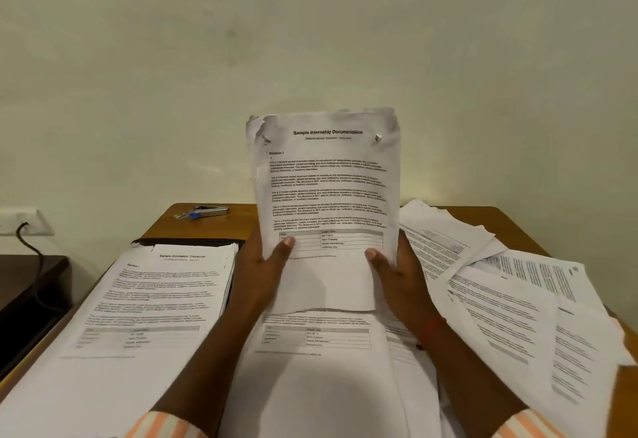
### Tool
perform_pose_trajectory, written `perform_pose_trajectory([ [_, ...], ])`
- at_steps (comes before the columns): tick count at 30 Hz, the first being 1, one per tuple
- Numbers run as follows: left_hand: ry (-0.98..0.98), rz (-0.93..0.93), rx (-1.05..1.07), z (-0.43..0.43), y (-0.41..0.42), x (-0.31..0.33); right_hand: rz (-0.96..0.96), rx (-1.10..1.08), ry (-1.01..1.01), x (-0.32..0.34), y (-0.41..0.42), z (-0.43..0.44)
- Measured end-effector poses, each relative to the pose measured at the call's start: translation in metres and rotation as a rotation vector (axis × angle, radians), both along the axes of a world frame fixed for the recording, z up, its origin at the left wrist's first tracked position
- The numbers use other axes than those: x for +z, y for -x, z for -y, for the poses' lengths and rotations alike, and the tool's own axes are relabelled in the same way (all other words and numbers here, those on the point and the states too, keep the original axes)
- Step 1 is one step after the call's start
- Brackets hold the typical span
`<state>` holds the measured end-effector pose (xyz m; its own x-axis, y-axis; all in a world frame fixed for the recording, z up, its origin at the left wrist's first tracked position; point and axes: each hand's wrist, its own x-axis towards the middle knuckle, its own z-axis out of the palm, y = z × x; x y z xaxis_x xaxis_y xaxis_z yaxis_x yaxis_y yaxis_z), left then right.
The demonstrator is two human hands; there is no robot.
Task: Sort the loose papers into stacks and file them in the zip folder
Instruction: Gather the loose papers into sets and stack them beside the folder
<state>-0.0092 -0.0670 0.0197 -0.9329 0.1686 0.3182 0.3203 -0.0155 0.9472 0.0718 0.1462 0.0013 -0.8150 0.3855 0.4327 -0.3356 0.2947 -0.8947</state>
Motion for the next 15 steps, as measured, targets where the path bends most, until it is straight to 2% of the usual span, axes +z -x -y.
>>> perform_pose_trajectory([
  [4, -0.052, 0.191, -0.101, 0.013, 0.019, -0.003, 0.223, 0.199, -0.148, -0.010, 0.002, -0.010],
  [5, -0.035, 0.229, -0.110, 0.014, 0.023, -0.007, 0.268, 0.149, -0.158, -0.014, 0.003, -0.010],
  [6, -0.010, 0.258, -0.111, 0.013, 0.024, -0.010, 0.272, 0.069, -0.142, -0.015, 0.004, -0.013],
  [8, 0.050, 0.292, -0.105, 0.009, 0.026, -0.017, 0.259, -0.337, -0.122, -0.010, 0.005, -0.029],
  [10, 0.072, 0.340, -0.115, 0.005, 0.026, -0.023, 0.372, -0.732, -0.266, -0.006, -0.001, -0.060],
  [11, 0.077, 0.355, -0.122, 0.004, 0.027, -0.025, 0.487, -0.821, -0.312, -0.006, -0.003, -0.074],
  [13, 0.082, 0.370, -0.118, 0.002, 0.027, -0.027, 0.757, -0.865, -0.320, -0.011, -0.006, -0.092],
  [15, 0.072, 0.377, -0.106, 0.002, 0.027, -0.028, 0.884, -0.881, -0.337, -0.013, -0.009, -0.095],
])
